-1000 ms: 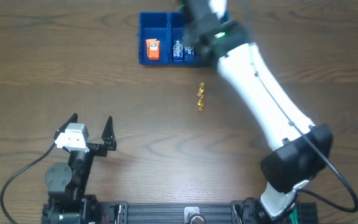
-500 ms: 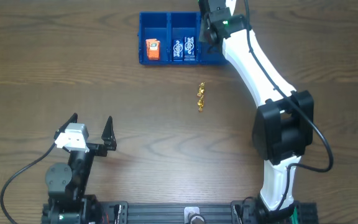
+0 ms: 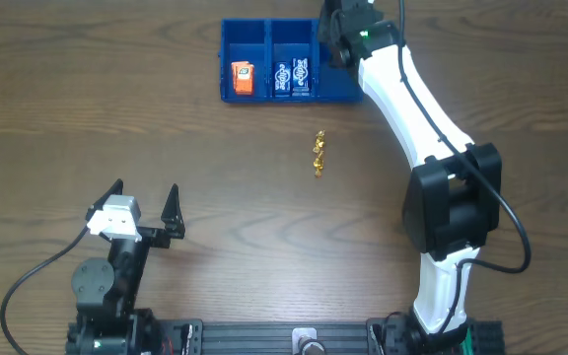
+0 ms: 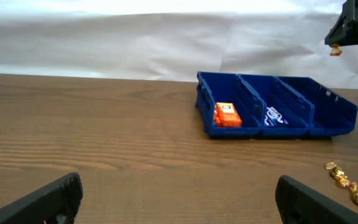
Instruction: Sort Candies Into Trays
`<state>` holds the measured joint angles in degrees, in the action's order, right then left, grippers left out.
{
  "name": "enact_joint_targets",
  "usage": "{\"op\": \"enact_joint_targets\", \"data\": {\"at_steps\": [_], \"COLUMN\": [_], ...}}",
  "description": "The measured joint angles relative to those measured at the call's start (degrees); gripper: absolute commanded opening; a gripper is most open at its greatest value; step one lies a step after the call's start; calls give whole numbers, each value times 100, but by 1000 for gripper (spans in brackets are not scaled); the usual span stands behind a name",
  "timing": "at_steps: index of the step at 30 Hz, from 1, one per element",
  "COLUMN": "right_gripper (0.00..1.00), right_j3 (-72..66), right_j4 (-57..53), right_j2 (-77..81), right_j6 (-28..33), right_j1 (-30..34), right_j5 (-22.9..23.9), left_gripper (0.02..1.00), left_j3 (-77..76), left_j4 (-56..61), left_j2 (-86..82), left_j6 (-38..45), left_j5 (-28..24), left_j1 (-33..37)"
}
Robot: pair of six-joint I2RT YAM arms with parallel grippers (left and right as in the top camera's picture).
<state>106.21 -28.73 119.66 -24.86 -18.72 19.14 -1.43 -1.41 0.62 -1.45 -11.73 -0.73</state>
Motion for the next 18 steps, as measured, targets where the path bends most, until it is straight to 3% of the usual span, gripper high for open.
{"op": "enact_joint_targets", "data": {"at_steps": [5, 6, 9, 12, 18], "right_gripper": [165, 251, 720, 991, 1000], "right_j3": [0, 0, 0, 0, 0], "right_j4": [50, 52, 63, 131, 90], "right_j2": [234, 278, 372, 372, 372], "right_j6": [31, 37, 50, 101, 166], "right_j1": [2, 2, 4, 9, 7], "right_j5": [22, 22, 17, 33, 42], "left_gripper": [998, 998, 996, 996, 996], "left_j3": [0, 0, 0, 0, 0], "left_j4": [0, 0, 0, 0, 0], "left_j2": [0, 0, 0, 0, 0], "left_j6": [0, 0, 0, 0, 0], "left_j5": [0, 0, 0, 0, 0], "left_j1": [0, 0, 0, 0, 0]}}
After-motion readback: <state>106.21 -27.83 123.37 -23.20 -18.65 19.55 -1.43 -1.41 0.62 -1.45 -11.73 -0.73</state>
